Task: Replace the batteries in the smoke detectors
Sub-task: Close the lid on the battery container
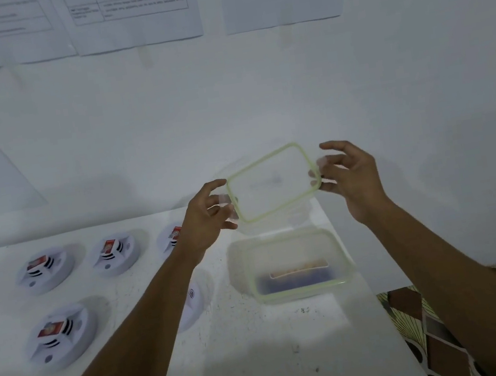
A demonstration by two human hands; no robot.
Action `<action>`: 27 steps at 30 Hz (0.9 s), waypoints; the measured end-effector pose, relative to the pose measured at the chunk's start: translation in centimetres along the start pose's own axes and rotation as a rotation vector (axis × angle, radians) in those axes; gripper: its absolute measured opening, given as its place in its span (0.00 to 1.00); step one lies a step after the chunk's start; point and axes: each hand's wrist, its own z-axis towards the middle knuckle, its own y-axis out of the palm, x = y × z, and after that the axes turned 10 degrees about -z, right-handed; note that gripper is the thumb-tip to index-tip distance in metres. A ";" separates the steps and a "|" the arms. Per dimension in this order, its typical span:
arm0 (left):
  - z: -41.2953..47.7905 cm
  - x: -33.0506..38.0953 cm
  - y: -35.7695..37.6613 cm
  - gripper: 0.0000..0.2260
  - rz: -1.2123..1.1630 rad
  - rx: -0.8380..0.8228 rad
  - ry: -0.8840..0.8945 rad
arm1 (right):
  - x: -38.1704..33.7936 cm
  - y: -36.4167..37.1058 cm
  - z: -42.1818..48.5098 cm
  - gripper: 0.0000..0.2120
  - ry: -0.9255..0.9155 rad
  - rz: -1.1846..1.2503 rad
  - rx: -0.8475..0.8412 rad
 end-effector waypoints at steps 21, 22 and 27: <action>0.8 0.7 -0.6 0.19 -0.196 0.051 0.047 | 1.6 -0.2 1.1 0.18 0.159 0.172 -0.084; 0.9 0.4 -0.5 0.16 -0.140 0.031 0.043 | 2.0 -0.1 1.1 0.19 0.160 0.145 -0.070; 1.3 -1.9 0.0 0.23 0.181 -0.041 0.038 | 4.8 0.3 1.3 0.23 0.142 -0.065 -0.067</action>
